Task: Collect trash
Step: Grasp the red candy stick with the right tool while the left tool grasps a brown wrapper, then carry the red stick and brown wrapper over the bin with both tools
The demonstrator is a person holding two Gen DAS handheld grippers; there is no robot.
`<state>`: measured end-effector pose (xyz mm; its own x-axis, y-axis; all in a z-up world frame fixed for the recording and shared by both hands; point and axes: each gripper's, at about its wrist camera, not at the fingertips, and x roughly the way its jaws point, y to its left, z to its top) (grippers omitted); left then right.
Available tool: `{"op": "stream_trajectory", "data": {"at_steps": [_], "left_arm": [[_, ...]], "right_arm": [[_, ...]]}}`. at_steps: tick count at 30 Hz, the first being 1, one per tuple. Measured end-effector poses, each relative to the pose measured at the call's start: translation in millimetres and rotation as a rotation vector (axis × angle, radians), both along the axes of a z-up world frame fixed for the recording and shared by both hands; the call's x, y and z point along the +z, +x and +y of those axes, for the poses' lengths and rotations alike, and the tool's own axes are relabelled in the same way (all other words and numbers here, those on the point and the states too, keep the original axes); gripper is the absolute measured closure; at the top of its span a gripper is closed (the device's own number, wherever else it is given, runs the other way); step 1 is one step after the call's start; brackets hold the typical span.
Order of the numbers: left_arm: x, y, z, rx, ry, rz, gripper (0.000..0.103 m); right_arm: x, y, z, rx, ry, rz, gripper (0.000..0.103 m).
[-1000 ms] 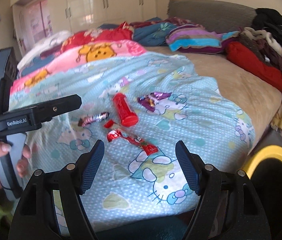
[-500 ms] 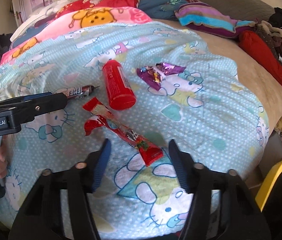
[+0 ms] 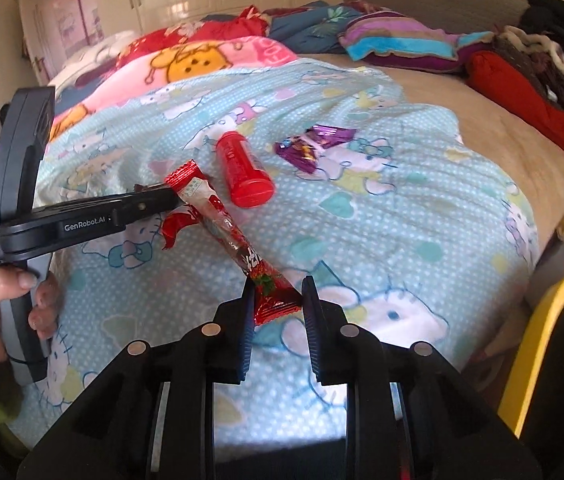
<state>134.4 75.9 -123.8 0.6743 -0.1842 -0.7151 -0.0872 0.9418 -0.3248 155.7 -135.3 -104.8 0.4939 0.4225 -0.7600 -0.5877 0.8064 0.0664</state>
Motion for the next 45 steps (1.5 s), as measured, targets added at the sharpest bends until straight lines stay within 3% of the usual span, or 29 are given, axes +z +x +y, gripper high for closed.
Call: {"op": "stream_trajectory", "data": {"at_steps": [18,45], "left_arm": [[60,-19,-55,-0.132,-0.035,-0.16,0.091],[104,-23,-164,-0.379,-0.027,-0.263,0.092]], "right_arm": [[34,-2,-65,-0.167,0.108,-0.019,0.081],[67,4,-206,-0.5,0.218,-0.07,0.081]]}}
